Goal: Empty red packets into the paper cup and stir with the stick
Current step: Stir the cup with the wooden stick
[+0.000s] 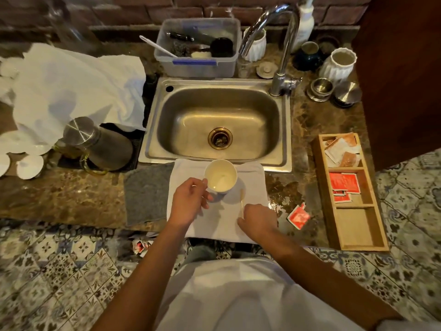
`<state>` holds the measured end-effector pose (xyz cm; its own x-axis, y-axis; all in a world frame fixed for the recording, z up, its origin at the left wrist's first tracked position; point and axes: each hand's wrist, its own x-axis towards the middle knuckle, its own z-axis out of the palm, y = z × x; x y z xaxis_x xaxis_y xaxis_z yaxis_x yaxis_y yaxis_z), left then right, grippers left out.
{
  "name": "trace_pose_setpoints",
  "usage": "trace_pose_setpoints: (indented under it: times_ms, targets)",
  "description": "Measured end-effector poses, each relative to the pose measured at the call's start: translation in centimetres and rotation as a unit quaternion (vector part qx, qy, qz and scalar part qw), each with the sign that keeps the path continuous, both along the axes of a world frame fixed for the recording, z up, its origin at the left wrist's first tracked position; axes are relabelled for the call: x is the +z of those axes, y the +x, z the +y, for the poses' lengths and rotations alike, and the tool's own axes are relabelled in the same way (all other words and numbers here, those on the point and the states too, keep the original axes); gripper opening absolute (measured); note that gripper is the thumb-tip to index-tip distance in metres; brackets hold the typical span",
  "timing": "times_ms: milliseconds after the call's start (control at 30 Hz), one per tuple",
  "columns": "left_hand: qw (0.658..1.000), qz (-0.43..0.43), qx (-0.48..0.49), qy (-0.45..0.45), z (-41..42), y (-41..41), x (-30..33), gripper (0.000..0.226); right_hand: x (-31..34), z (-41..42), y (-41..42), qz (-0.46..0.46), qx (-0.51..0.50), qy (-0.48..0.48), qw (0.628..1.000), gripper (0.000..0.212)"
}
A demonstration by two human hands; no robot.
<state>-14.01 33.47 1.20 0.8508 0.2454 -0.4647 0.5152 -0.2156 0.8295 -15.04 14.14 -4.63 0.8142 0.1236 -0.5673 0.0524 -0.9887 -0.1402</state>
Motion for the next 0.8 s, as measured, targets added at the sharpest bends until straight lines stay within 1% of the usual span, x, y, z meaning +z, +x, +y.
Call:
trace_pose_setpoints:
  times_ms: [133, 300, 600, 800]
  targets:
    - [1.000, -0.001, -0.017, 0.016, 0.2, 0.1, -0.2, 0.030, -0.1, 0.2, -0.1, 0.011, -0.033, -0.007, 0.999, 0.028]
    - [1.000, -0.004, -0.022, 0.019, 0.2, 0.5, 0.1, 0.027, -0.2, 0.3, -0.3, 0.025, -0.066, 0.008, 0.997, 0.023]
    - [1.000, -0.014, -0.005, 0.005, -0.2, -0.2, 0.2, 0.023, 0.0, 0.2, -0.3, 0.044, -0.092, 0.027, 0.994, 0.029]
    - [1.000, -0.021, -0.012, 0.011, -0.2, -0.2, 0.1, 0.023, 0.7, -1.2, 0.6, 0.061, -0.126, 0.060, 0.988, 0.033]
